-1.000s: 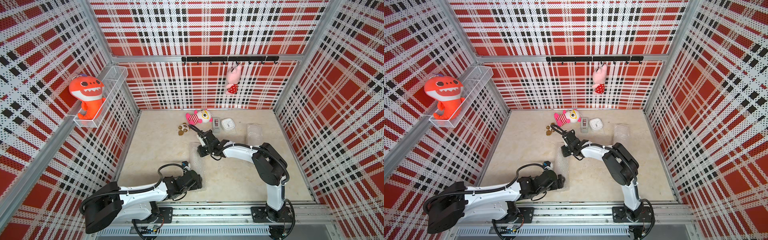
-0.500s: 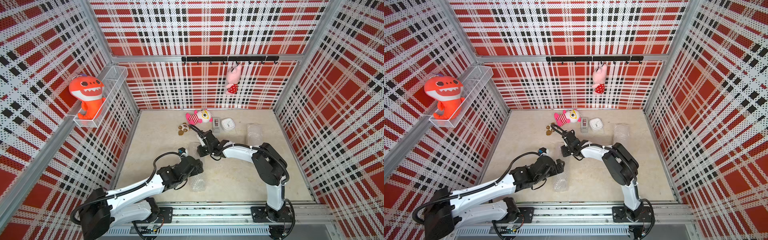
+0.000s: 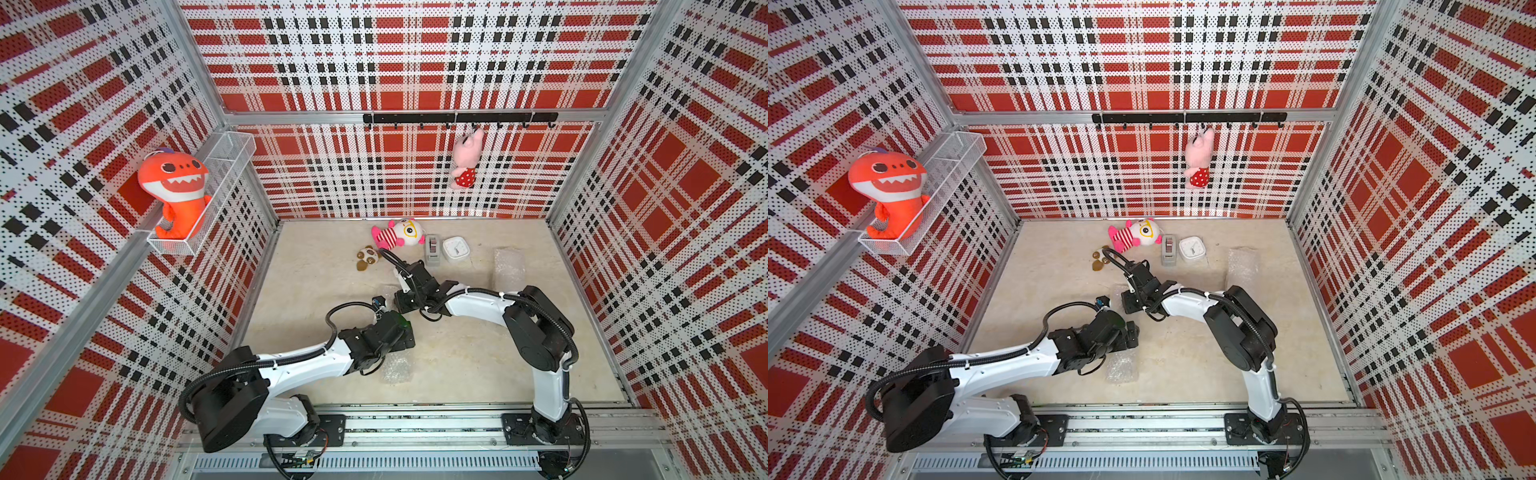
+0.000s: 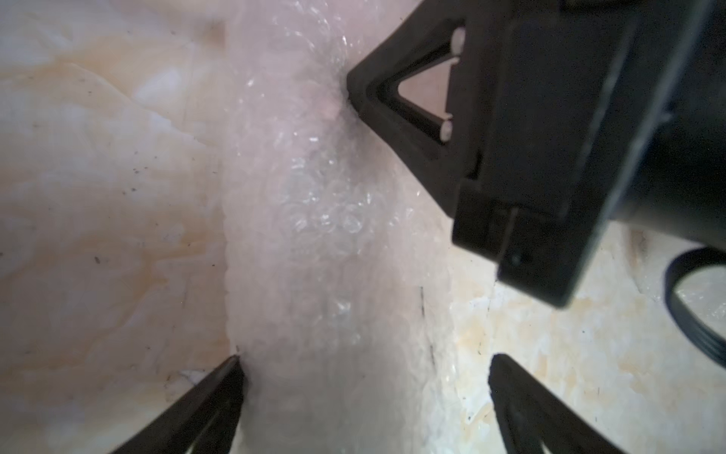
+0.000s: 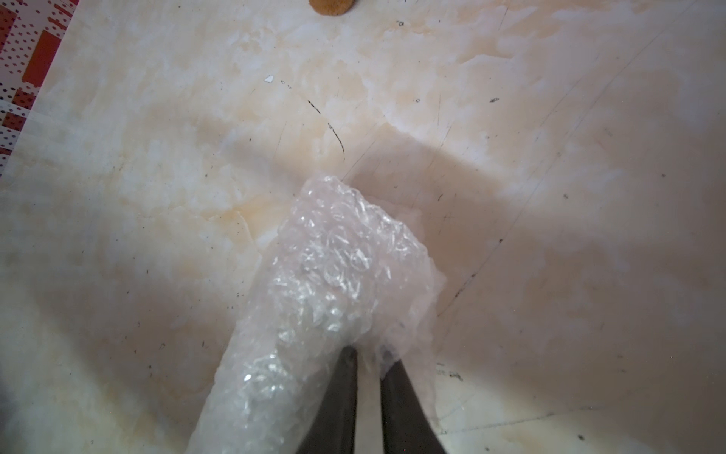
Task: Wrap vases in bubble wrap
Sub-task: Wrap the vase in bubble wrap.
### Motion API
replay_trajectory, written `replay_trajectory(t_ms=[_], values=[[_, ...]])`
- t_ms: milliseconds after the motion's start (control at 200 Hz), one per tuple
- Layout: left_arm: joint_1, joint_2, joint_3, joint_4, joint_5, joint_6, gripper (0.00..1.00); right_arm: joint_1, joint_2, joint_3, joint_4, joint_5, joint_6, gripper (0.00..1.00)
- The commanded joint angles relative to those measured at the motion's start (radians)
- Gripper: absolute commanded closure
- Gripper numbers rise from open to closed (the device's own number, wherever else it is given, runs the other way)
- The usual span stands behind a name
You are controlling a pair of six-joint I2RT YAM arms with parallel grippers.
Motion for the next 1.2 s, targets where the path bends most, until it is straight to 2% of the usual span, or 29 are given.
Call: replay_trajectory(t_ms=[0,65,266,446,516,591,737,812,982,1122,1198], values=[[0.010,0.041,-0.014,0.060,0.014,0.012,0.02,0.012,0.017,-0.016,0.009,-0.018,0.009,0.85],[0.005,0.067,-0.006,0.032,-0.015,0.010,0.00,0.012,0.018,-0.013,0.006,-0.013,0.009,0.85],[0.003,0.111,-0.028,0.033,-0.025,0.020,0.11,0.012,0.018,-0.007,0.011,-0.010,0.014,0.85],[0.021,0.093,-0.076,0.039,-0.023,0.025,0.29,0.011,-0.010,-0.016,0.003,0.008,0.015,0.84],[0.026,0.081,-0.091,0.054,-0.015,0.047,0.40,0.011,-0.027,-0.024,-0.001,0.017,0.016,0.79],[0.027,0.071,-0.096,0.071,-0.009,0.077,0.45,0.004,-0.046,-0.033,-0.008,0.018,0.020,0.76],[0.031,0.072,-0.109,0.112,0.019,0.138,0.51,-0.036,-0.146,-0.112,0.020,-0.001,0.039,0.66],[0.038,0.074,-0.115,0.147,0.056,0.175,0.51,-0.061,-0.221,-0.161,0.025,-0.024,0.043,0.55],[0.027,0.099,-0.076,0.206,0.108,0.278,0.52,-0.147,-0.346,-0.284,0.058,-0.197,0.065,0.40],[0.017,0.166,-0.017,0.247,0.157,0.369,0.53,-0.195,-0.442,-0.368,0.079,-0.306,0.108,0.43],[0.008,0.194,0.004,0.284,0.199,0.428,0.53,-0.200,-0.495,-0.382,0.036,-0.301,0.101,0.47]])
